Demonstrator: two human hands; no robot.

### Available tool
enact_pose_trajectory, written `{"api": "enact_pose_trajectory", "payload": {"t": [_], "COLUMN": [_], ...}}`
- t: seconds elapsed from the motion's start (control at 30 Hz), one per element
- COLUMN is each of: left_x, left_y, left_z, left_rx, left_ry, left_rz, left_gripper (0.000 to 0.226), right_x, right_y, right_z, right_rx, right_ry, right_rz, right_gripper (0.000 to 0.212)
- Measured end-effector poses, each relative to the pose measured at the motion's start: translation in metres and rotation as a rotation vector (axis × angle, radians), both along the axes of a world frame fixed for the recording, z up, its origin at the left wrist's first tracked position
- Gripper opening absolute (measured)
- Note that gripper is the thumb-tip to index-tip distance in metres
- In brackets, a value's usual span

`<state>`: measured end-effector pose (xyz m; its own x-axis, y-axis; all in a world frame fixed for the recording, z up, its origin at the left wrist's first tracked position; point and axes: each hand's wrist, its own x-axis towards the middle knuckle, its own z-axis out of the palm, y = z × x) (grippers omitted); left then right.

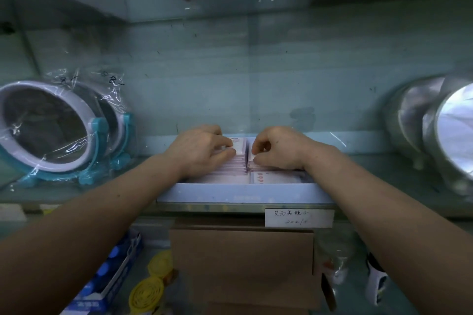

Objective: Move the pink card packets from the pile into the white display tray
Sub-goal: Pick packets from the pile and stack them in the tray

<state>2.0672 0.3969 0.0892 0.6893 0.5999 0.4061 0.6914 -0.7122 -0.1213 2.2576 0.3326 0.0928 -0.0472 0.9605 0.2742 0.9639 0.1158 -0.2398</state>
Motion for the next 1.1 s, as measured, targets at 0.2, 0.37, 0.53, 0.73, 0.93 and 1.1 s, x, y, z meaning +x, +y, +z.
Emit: {"api": "enact_pose_trajectory", "payload": {"t": [0.2, 0.37, 0.53, 0.73, 0.93, 1.1], "left_x": [0.013, 0.027, 0.035, 0.038, 0.026, 0.012], "left_y": [-0.004, -0.009, -0.018, -0.032, -0.057, -0.074], "left_z": [0.013, 0.022, 0.017, 0.013, 0.022, 0.022], "left_rx": [-0.036, -0.076, -0.058, -0.131, -0.045, 0.002], "left_ry": [0.071, 0.116, 0.08, 0.028, -0.104, -0.124], "left_rz": [0.126, 0.244, 0.361, 0.445, 0.433, 0.483], "left_gripper": [0.033, 0.031, 0.029, 0.03, 0.037, 0.033], "right_x": [-0.008, -0.017, -0.02, -0.019, -0.024, -0.034], "right_y": [0.0, 0.0, -0.002, -0.017, -0.028, -0.044], "right_z": [0.011, 0.014, 0.006, 0.02, 0.021, 0.023], "right_rx": [-0.071, -0.09, -0.04, -0.178, -0.068, -0.015], "right_ry": [-0.092, -0.218, -0.237, -0.192, -0.215, -0.18], "right_rz": [-0.032, -0.058, -0.065, -0.021, 0.022, 0.088], "right_gripper": [0.016, 0.029, 0.032, 0.041, 0.035, 0.026]}}
